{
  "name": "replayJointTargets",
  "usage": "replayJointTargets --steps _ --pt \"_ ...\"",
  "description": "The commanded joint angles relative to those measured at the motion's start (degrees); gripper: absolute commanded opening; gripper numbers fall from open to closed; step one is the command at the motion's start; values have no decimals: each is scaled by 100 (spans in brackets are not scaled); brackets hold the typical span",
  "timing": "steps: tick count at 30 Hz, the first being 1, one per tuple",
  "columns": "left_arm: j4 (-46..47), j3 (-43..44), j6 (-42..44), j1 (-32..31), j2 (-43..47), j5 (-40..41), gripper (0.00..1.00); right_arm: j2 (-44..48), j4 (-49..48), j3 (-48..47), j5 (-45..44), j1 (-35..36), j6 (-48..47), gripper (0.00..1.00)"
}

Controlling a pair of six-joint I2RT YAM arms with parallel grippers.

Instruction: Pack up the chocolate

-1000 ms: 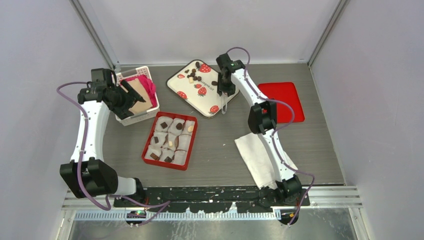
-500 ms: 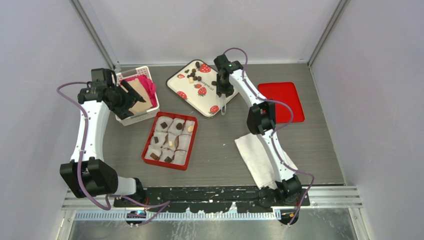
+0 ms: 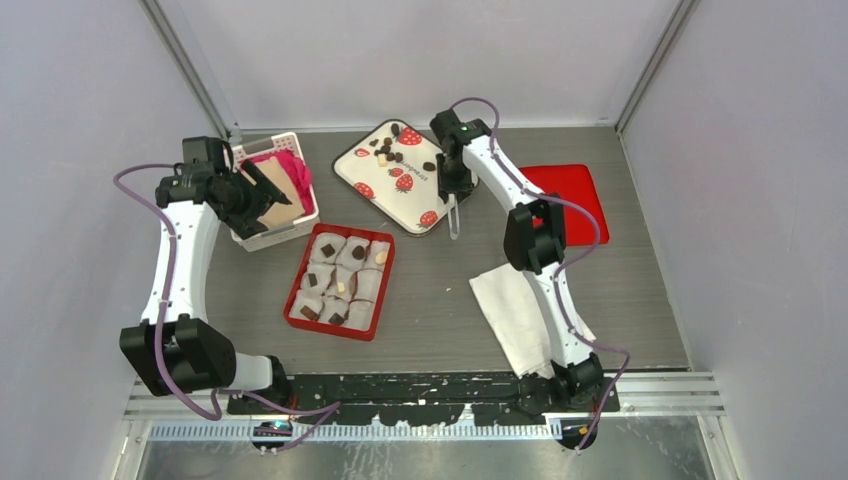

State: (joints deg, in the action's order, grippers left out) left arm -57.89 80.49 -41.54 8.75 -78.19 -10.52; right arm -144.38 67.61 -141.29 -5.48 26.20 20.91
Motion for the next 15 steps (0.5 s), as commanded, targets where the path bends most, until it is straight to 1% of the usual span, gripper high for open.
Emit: replayJointTargets --steps 1,6,9,11,13,15 --pt "115 81 66 49 137 8 73 1077 -58 587 140 159 -178 5" --pt "120 118 95 48 124 -2 74 1543 -80 1159 290 238 -249 4" --pt "120 118 119 55 128 0 73 1657 16 1264 217 246 -338 5" --pt "133 100 120 63 124 -22 73 1572 181 1125 109 245 -410 7" --pt "153 83 114 65 112 -67 73 1341 431 794 84 240 -459 10" --pt "164 88 118 60 95 -96 73 1083 604 435 32 245 -508 15"
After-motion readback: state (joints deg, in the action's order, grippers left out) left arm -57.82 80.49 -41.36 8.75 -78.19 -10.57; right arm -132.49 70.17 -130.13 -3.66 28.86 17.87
